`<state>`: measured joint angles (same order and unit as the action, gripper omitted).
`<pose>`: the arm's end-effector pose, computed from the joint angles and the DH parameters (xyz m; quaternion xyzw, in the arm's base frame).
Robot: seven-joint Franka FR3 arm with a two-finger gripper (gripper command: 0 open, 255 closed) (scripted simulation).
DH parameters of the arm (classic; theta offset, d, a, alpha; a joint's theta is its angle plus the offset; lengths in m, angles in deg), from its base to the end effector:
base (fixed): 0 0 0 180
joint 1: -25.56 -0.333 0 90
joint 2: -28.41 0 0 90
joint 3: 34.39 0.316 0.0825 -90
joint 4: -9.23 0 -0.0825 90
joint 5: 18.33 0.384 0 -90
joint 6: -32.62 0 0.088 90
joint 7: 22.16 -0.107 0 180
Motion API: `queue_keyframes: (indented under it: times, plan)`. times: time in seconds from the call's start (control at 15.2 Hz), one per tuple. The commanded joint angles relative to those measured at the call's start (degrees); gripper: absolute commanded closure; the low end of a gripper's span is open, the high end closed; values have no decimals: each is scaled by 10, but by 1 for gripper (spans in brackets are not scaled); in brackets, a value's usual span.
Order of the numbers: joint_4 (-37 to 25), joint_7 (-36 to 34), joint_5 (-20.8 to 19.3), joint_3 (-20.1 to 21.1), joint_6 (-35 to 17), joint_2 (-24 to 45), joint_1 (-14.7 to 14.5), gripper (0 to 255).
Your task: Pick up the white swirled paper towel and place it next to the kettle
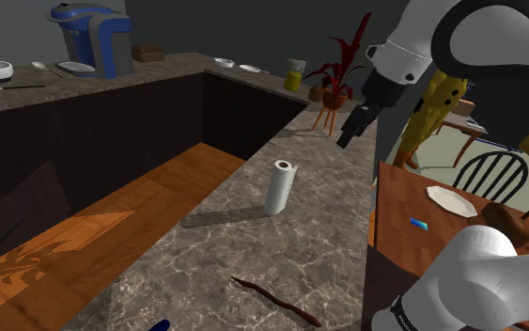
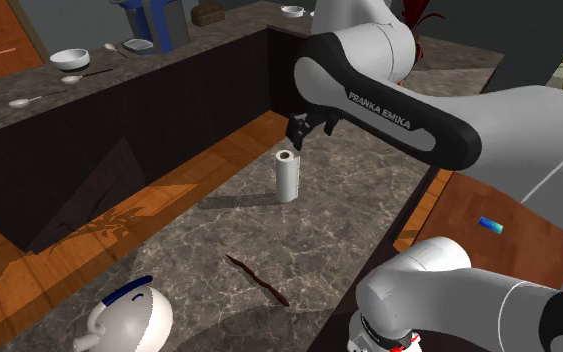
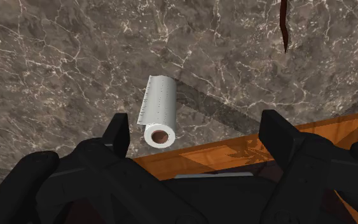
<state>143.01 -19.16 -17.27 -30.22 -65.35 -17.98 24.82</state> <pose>0.3128 0.0367 0.6207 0.9939 0.0594 0.0916 0.0165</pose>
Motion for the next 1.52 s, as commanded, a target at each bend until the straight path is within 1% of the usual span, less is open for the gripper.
queue_keyframes:
  times: [0.0, 0.4, 0.79, 1.32, 1.45]
  plan:
    - [0, 0, 0, 0, 0, 0, 0, 0]
    - [-1, -18, -6, 8, -89, 111, 14, 0]
    - [-29, -40, -18, 15, -164, 236, 29, 0]
    - [-103, -73, -43, 18, -236, 412, 44, 0]
    - [-105, -76, -46, 17, -246, 427, 45, 0]
